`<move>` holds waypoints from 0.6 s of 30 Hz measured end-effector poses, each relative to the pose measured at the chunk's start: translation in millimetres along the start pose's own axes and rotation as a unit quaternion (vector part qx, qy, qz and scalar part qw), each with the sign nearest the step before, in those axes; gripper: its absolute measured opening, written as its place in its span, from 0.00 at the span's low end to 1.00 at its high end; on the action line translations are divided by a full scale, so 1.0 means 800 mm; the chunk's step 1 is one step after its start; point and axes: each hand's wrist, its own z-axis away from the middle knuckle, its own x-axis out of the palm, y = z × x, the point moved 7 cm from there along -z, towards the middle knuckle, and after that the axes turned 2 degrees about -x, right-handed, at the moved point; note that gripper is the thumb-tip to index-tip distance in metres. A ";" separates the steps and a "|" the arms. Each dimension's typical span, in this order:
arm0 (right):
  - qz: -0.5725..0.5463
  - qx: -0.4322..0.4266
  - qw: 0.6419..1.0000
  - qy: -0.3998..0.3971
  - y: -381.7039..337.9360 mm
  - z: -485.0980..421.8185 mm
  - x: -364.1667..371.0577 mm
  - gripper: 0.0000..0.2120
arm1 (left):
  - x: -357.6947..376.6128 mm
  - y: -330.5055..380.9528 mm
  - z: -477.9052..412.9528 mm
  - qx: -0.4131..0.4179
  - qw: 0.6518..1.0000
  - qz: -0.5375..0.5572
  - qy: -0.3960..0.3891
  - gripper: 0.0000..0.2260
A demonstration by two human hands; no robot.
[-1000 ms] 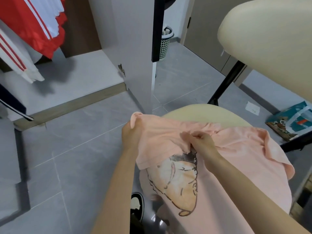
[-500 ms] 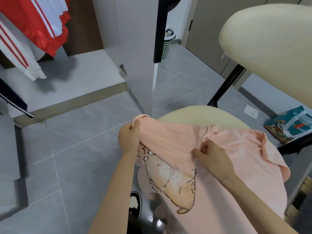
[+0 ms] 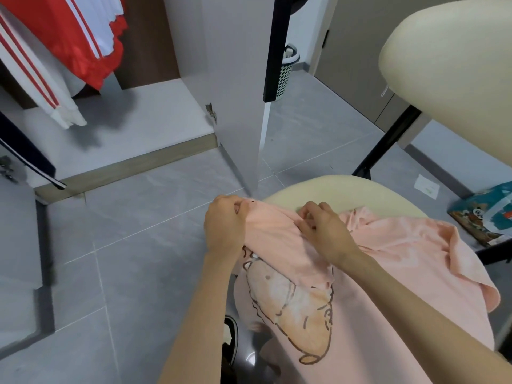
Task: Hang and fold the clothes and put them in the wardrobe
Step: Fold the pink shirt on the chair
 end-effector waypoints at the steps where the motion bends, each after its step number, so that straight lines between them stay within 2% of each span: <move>1: -0.006 -0.014 1.000 0.017 0.000 0.003 -0.002 0.05 | -0.004 -0.002 -0.003 -0.013 1.000 -0.001 0.009 0.14; 3: -0.026 -0.044 0.997 0.061 0.000 0.013 -0.012 0.02 | -0.010 -0.008 -0.009 -0.070 0.994 0.079 0.015 0.17; 5: -0.036 -0.071 0.992 0.099 -0.001 0.024 -0.024 0.02 | -0.006 -0.017 -0.015 -0.165 0.965 0.202 -0.022 0.15; 7: -0.024 -0.080 0.989 0.123 0.000 0.037 -0.032 0.03 | 0.003 -0.033 -0.009 -0.307 0.892 0.327 -0.052 0.11; 9: -0.002 -0.057 0.988 0.141 0.003 0.044 -0.036 0.04 | 0.016 -0.041 0.006 -0.424 0.777 0.457 -0.084 0.11; 10: 0.004 -0.044 0.988 0.146 0.005 0.045 -0.038 0.05 | 0.021 -0.039 0.010 -0.447 0.731 0.507 -0.091 0.11; 11: 0.001 -0.036 0.988 0.149 0.006 0.046 -0.037 0.05 | 0.024 -0.036 0.011 -0.447 0.708 0.540 -0.090 0.11; 12: -0.014 -0.029 0.988 0.149 0.006 0.045 -0.037 0.05 | 0.023 -0.033 0.011 -0.435 0.702 0.558 -0.085 0.11; 14: -0.077 -0.012 0.987 0.142 0.006 0.041 -0.036 0.04 | 0.016 -0.026 0.008 -0.384 0.733 0.558 -0.061 0.10; 15: -0.107 -0.005 0.986 0.129 0.006 0.039 -0.034 0.01 | 0.012 -0.024 0.005 -0.352 0.768 0.532 -0.049 0.07; 16: -0.124 -0.005 0.986 0.115 0.005 0.038 -0.032 0.04 | 0.008 -0.021 0.004 -0.317 0.808 0.494 -0.047 0.05; 18: -0.121 -0.018 0.989 0.081 0.005 0.039 -0.027 0.13 | 0.006 -0.020 0.003 -0.242 0.902 0.352 -0.059 0.19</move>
